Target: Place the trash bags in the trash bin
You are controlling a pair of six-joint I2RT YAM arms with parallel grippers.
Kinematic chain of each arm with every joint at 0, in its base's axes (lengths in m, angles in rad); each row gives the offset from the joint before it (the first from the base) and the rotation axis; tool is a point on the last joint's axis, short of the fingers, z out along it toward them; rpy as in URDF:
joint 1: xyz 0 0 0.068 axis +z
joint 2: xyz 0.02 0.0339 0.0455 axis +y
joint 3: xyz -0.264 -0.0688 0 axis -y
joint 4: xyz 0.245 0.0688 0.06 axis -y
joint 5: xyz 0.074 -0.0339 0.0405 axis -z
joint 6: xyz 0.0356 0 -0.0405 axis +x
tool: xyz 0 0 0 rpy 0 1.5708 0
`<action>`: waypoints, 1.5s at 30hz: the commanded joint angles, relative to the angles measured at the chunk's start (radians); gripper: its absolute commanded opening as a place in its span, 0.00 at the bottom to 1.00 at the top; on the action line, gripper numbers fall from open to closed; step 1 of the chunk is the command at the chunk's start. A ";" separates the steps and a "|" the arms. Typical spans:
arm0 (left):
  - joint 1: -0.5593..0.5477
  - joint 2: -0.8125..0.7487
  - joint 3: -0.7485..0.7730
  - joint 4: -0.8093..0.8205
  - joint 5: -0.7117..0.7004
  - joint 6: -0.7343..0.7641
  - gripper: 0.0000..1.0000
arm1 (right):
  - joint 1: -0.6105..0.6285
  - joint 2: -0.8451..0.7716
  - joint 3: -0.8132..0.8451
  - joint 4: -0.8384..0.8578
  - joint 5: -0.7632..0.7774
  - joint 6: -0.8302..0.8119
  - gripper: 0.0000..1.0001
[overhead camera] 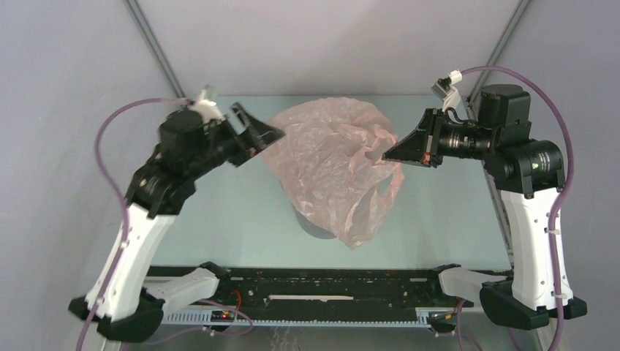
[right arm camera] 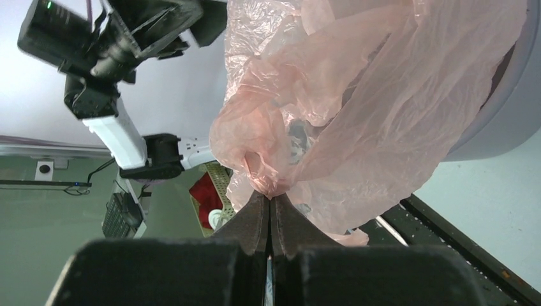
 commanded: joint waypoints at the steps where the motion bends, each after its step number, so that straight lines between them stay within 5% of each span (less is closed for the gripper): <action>1: -0.133 0.188 0.079 0.136 0.127 -0.052 0.88 | 0.016 -0.027 0.005 0.045 -0.041 -0.020 0.00; 10: -0.256 0.463 0.102 -0.121 0.041 0.114 0.78 | 0.106 -0.011 -0.057 0.267 -0.029 0.124 0.00; 16: -0.268 0.481 0.135 -0.171 -0.019 0.223 0.79 | 0.173 0.024 -0.136 0.363 0.051 0.152 0.00; 26: -0.268 0.242 0.150 -0.080 -0.085 0.331 0.86 | 0.176 0.032 -0.156 0.264 0.093 0.073 0.00; 33: -0.170 0.173 0.124 0.049 -0.038 0.311 0.88 | 0.182 -0.001 -0.159 0.221 0.081 0.055 0.00; 36: -0.168 0.265 0.211 0.142 0.041 0.314 0.91 | 0.192 -0.015 -0.164 0.226 0.076 0.063 0.00; 41: -0.167 0.547 0.518 0.059 0.053 0.315 0.91 | 0.226 -0.018 -0.138 0.241 0.076 0.090 0.00; 45: -0.169 0.717 0.638 0.127 0.250 0.264 0.85 | 0.256 -0.028 -0.134 0.240 0.091 0.104 0.00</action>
